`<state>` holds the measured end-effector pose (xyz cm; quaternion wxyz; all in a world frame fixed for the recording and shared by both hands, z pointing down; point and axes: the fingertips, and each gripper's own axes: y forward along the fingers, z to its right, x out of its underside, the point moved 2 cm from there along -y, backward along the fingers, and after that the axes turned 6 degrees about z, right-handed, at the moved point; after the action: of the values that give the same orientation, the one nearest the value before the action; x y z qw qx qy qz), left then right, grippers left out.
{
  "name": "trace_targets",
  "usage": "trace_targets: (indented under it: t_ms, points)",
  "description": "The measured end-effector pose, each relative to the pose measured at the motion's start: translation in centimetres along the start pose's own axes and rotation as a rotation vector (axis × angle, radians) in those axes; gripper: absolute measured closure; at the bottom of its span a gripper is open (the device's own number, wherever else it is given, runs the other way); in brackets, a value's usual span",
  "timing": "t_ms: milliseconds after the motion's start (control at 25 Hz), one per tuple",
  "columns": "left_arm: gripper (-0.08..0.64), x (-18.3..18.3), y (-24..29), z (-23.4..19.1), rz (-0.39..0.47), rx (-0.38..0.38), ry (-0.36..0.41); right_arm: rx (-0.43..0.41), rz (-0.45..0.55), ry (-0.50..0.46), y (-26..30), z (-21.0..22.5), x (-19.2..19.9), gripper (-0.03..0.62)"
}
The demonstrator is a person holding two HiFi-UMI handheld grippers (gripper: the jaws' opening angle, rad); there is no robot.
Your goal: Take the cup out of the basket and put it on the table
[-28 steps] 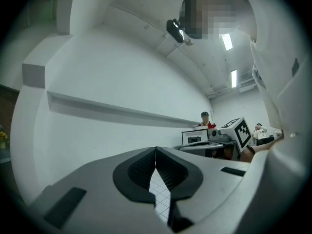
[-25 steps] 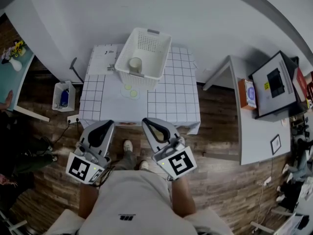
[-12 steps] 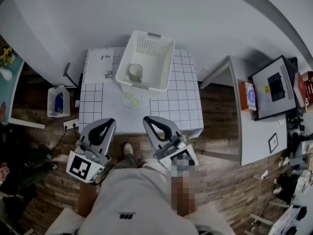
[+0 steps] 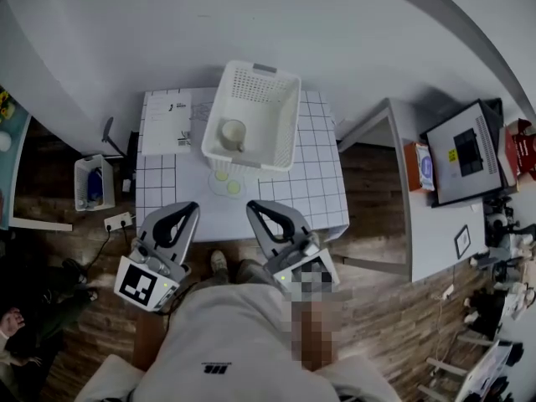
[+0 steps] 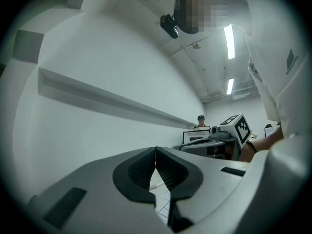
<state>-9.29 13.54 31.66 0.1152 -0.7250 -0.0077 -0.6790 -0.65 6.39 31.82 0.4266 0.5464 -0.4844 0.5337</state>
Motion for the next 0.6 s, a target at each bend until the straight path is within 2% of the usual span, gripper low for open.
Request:
trace_targets:
  t_ms: [240, 600]
  points:
    - [0.551, 0.6, 1.4, -1.6, -0.012, 0.0, -0.002, 0.008, 0.003, -0.004, 1.6, 1.8, 0.2, 0.578]
    - [0.549, 1.9, 4.6, -4.4, -0.018, -0.036, 0.006, -0.03, 0.004, 0.006, 4.3, 5.4, 1.6, 0.578]
